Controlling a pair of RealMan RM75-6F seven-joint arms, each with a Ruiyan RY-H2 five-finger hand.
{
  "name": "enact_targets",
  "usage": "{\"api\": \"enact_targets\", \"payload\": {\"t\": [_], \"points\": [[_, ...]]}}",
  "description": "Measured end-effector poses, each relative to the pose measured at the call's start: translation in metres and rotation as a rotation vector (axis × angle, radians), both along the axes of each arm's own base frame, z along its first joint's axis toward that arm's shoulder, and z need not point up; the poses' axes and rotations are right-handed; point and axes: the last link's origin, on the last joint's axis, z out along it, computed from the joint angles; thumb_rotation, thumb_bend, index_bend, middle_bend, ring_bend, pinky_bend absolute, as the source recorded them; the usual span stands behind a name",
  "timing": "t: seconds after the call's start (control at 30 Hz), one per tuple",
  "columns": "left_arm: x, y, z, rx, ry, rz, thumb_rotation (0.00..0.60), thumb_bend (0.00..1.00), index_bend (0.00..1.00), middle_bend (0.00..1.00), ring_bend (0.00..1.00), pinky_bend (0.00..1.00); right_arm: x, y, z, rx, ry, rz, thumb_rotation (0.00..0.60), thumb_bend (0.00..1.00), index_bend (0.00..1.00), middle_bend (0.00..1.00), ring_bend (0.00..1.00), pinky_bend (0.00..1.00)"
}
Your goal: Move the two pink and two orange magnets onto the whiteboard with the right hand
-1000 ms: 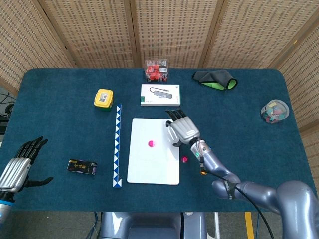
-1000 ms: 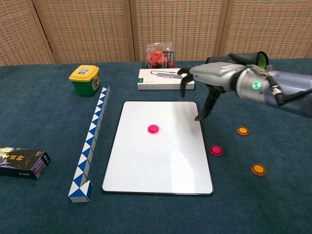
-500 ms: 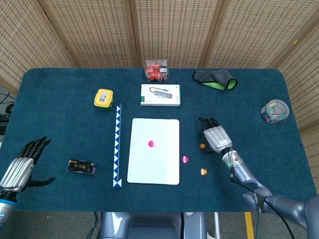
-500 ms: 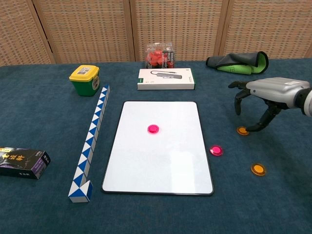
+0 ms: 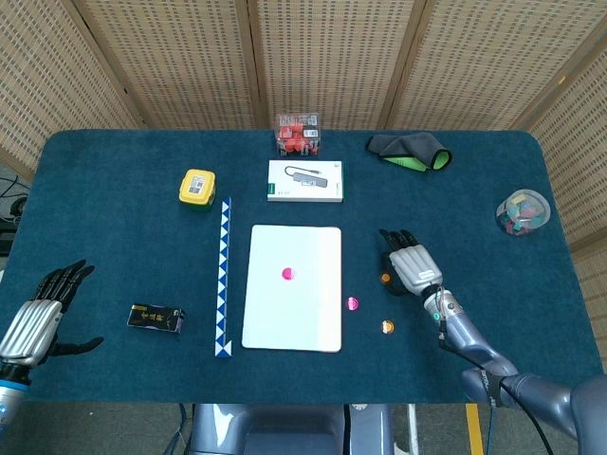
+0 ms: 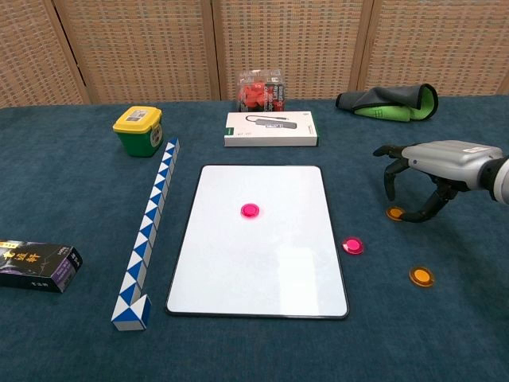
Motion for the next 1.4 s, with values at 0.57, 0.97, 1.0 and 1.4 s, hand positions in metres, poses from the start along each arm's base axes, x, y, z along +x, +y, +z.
{"api": "enact_targets", "payload": {"t": [0.57,0.97,1.0,1.4], "points": [[0.0,0.0,0.0,-0.001,0.001,0.001,0.6,0.0,0.0,0.0,0.0,0.0,-0.002,-0.002,-0.009,0.016,0.012,-0.017,0.6,0.34,0.44,0.0,0.0,0.0],[0.0,0.0,0.0,0.0,0.002,0.003,0.6,0.0,0.0,0.0,0.0,0.0,-0.007,-0.004,-0.013,0.029,0.015,-0.031,0.6,0.34,0.45,0.0,0.0,0.0],[0.0,0.0,0.0,0.001,0.002,0.003,0.6,0.0,0.0,0.0,0.0,0.0,-0.007,-0.004,-0.014,0.029,0.013,-0.032,0.6,0.34,0.47,0.0,0.0,0.0],[0.0,0.0,0.0,-0.001,0.002,0.003,0.6,0.0,0.0,0.0,0.0,0.0,0.002,-0.006,-0.012,0.029,-0.024,-0.023,0.6,0.36,0.6,0.0,0.0,0.0]]}}
